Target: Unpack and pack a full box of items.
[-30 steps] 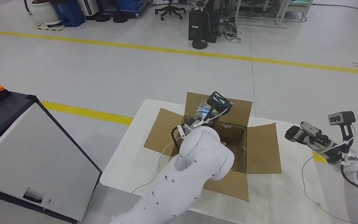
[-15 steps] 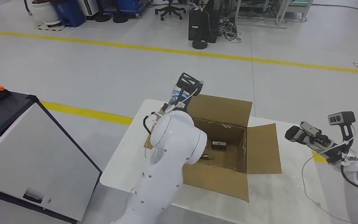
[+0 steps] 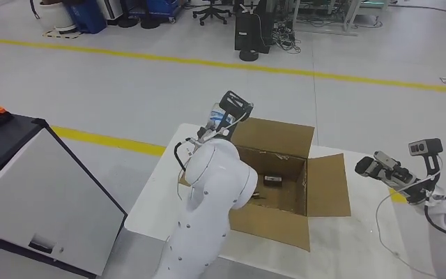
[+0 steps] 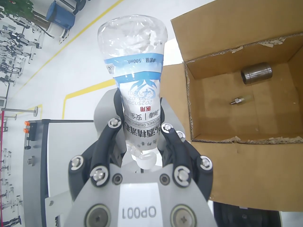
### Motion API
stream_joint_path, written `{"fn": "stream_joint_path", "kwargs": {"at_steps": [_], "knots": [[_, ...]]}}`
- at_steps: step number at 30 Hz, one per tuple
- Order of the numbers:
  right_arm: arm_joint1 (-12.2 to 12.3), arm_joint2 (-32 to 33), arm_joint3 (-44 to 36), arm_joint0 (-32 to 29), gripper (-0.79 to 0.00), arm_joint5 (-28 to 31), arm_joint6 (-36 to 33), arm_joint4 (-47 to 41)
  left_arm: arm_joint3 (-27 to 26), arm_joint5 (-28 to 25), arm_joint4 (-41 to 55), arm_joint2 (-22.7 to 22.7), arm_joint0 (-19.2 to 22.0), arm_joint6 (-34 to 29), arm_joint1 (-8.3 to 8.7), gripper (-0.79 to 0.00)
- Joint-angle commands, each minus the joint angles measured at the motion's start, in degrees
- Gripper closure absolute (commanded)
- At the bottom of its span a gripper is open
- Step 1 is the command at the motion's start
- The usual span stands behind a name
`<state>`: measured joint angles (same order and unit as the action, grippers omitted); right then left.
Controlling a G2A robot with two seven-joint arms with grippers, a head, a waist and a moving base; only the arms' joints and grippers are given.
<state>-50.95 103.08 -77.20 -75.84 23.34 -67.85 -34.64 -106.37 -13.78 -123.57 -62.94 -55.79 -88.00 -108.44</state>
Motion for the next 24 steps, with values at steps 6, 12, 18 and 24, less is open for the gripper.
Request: {"fn": "stream_joint_path", "kwargs": {"at_steps": [6,12,18,24], "knots": [[0.0,0.0,0.0,0.0,-0.785,0.0,0.01,0.0,0.0,0.0,0.0,0.0,0.0,0.0,0.0,0.0],[0.0,0.0,0.0,0.0,-0.785,0.0,0.01,0.0,0.0,0.0,0.0,0.0,0.0,0.0,0.0,0.0],[0.0,0.0,0.0,0.0,-0.785,0.0,0.01,0.0,-0.19,1.7,-1.37,-2.07,0.19,2.42,0.96,0.0],[0.0,0.0,0.0,0.0,-0.785,0.0,0.01,0.0,-1.8,1.59,-0.64,-7.62,0.04,0.0,1.26,0.0]]}}
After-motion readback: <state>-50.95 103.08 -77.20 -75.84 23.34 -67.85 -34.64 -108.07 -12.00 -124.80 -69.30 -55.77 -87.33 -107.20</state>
